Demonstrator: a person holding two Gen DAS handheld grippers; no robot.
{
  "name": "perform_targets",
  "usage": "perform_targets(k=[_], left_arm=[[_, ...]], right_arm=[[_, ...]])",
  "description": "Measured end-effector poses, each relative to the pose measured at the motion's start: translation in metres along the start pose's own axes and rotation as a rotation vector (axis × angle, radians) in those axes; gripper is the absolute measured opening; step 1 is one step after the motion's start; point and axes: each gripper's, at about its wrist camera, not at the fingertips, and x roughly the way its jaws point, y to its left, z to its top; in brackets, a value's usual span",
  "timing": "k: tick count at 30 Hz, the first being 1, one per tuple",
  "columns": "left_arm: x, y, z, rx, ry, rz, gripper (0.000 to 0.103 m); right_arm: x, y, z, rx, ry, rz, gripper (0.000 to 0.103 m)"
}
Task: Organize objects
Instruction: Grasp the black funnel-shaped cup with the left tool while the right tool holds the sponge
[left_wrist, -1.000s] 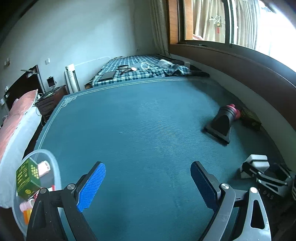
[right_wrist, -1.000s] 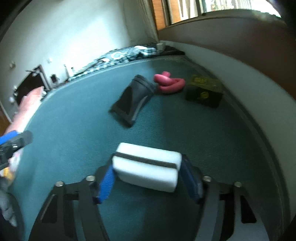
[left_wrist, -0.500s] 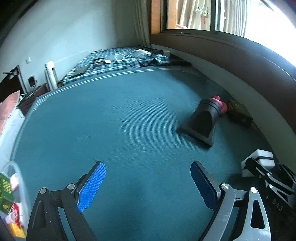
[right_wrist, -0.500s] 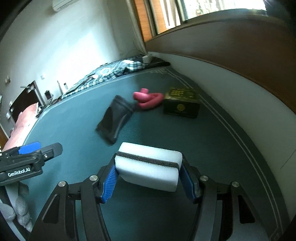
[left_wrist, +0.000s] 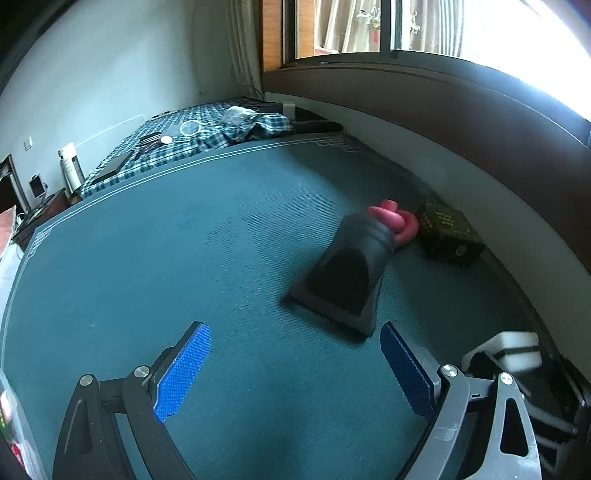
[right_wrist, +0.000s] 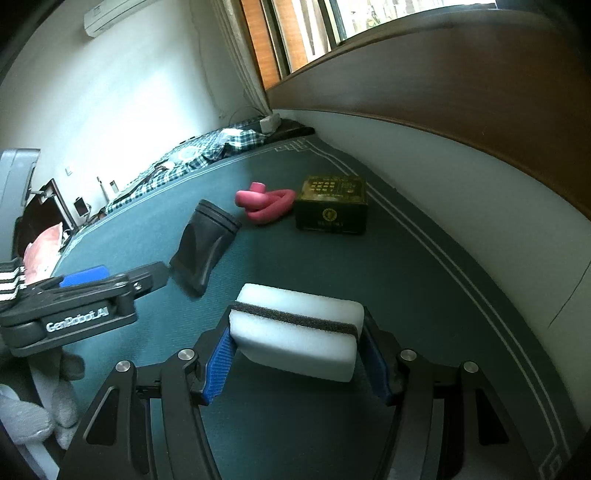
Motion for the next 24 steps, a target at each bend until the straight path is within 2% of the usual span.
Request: perform_targets(k=[11, 24], left_arm=[[0.021, -0.011, 0.013, 0.025, -0.003, -0.008, 0.096], [0.052, -0.021, 0.026, 0.052, 0.03, -0.028, 0.096]], right_arm=[[0.005, -0.003, 0.0, 0.017, 0.022, 0.001, 0.063], [0.009, -0.006, -0.002, 0.033, 0.038, 0.004, 0.063]])
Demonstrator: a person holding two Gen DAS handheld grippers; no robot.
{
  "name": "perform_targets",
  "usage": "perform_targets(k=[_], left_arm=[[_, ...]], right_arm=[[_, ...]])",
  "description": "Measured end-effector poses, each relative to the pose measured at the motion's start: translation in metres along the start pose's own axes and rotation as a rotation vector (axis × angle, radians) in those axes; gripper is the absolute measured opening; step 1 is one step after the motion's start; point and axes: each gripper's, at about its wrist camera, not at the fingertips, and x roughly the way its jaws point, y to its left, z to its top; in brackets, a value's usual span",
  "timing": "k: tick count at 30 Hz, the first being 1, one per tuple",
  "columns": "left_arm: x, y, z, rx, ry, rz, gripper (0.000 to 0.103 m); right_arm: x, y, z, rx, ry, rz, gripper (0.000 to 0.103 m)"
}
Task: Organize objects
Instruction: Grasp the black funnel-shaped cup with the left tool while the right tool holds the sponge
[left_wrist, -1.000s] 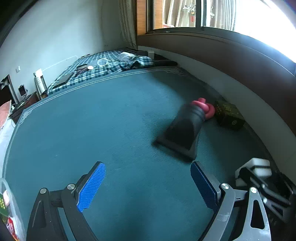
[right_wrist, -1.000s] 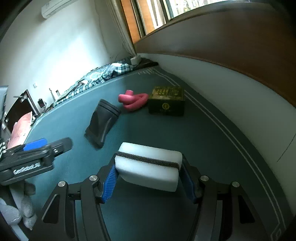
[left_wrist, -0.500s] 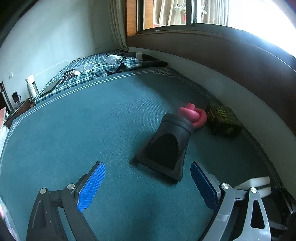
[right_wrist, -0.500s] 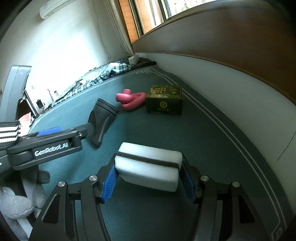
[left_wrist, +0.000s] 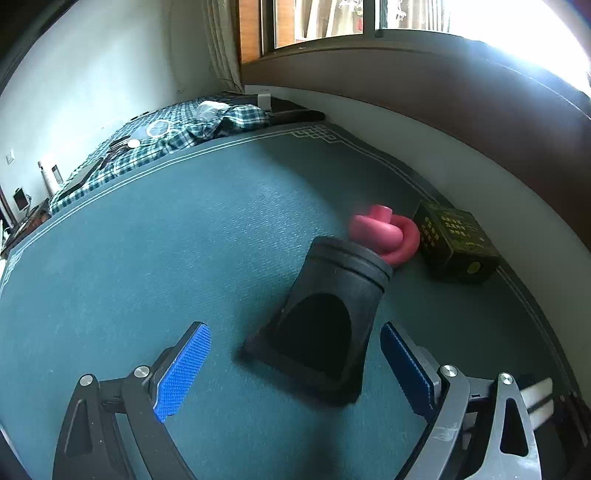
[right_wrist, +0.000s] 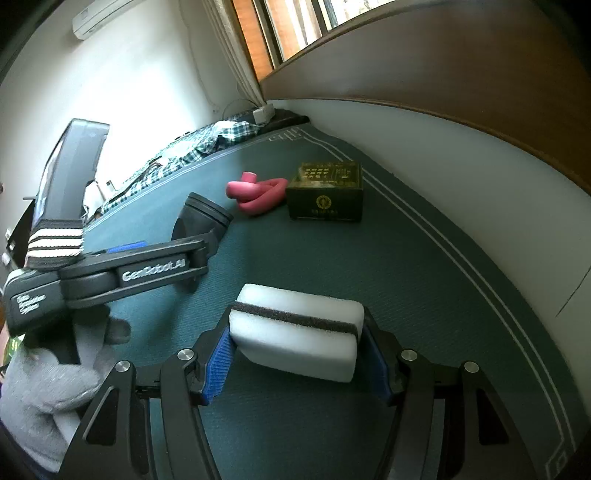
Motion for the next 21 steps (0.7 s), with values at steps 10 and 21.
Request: perform_targets(k=[10, 21], left_arm=[[0.017, -0.005, 0.008, 0.006, 0.021, 0.005, 0.083], [0.012, -0.01, 0.007, 0.016, -0.008, -0.01, 0.059]], right_arm=[[-0.001, -0.001, -0.001, 0.005, 0.002, 0.005, 0.063], [0.0, 0.0, -0.001, 0.004, 0.002, 0.004, 0.063]])
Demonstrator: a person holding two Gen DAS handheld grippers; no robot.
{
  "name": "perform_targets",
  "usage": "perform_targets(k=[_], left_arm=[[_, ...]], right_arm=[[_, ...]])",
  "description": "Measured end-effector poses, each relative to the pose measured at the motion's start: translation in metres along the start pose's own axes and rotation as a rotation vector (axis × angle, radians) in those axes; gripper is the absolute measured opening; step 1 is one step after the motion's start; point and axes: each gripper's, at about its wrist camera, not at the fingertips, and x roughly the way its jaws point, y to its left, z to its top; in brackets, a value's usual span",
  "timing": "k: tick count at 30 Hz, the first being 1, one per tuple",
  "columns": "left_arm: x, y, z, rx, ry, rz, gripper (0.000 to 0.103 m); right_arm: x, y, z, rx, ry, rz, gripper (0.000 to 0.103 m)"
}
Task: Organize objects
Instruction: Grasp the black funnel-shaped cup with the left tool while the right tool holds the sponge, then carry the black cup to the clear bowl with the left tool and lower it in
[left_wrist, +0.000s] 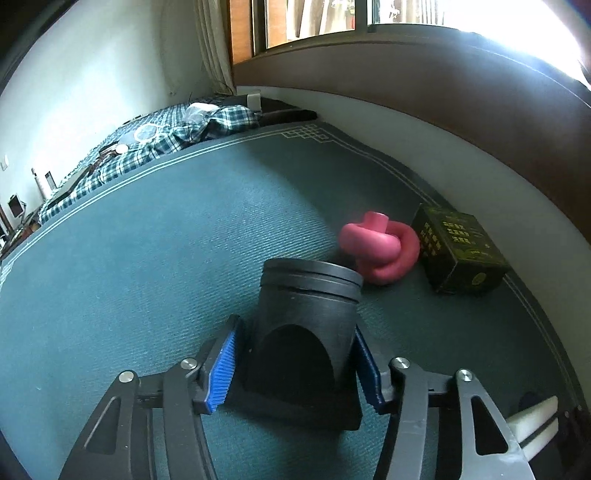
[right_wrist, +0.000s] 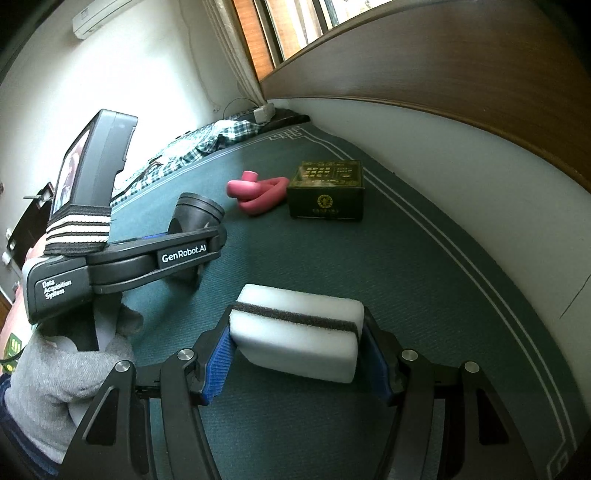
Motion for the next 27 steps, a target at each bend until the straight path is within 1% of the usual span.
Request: perform_targets(k=[5, 13, 18, 27], left_arm=[[-0.008, 0.001, -0.005, -0.022, -0.009, 0.008, 0.057], [-0.038, 0.008, -0.021, -0.022, -0.033, 0.076, 0.051], [-0.063, 0.02, -0.034, -0.041, -0.062, 0.108, 0.051], [-0.099, 0.046, -0.058, -0.092, -0.079, 0.124, 0.05]], right_arm=[[-0.001, 0.0, -0.001, 0.001, 0.0, 0.001, 0.063], [-0.002, 0.0, -0.001, 0.005, 0.0, 0.009, 0.064], [-0.002, 0.0, -0.001, 0.003, -0.001, 0.008, 0.064], [-0.003, -0.001, 0.0, 0.002, -0.003, 0.009, 0.064]])
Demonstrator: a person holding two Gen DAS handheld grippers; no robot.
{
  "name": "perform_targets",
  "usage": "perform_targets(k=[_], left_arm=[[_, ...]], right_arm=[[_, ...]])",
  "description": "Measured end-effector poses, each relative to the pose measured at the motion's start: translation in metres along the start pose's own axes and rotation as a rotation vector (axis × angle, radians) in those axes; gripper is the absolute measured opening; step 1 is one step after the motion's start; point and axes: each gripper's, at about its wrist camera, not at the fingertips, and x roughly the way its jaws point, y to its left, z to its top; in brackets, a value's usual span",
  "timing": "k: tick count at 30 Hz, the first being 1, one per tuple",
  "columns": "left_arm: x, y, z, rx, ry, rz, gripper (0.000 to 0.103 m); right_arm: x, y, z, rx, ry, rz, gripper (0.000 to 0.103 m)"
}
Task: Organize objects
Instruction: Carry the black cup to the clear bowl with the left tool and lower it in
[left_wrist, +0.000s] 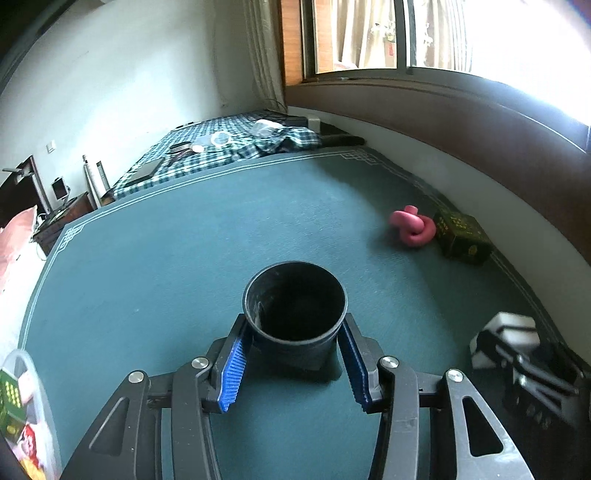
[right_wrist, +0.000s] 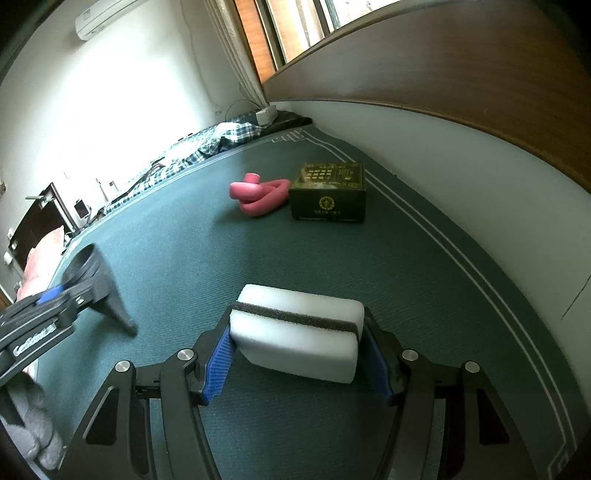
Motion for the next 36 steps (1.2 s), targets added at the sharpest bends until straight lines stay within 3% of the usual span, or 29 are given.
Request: perform_targets(k=[16, 36], left_arm=[[-0.064, 0.058, -0.039, -0.114, -0.036, 0.071, 0.05], [-0.143, 0.176, -0.107, -0.277, -0.051, 0.243, 0.05]], right_arm=[[0.0, 0.002, 0.001, -0.009, -0.001, -0.006, 0.064], [-0.004, 0.023, -0.001, -0.106, -0.012, -0.086, 0.063]])
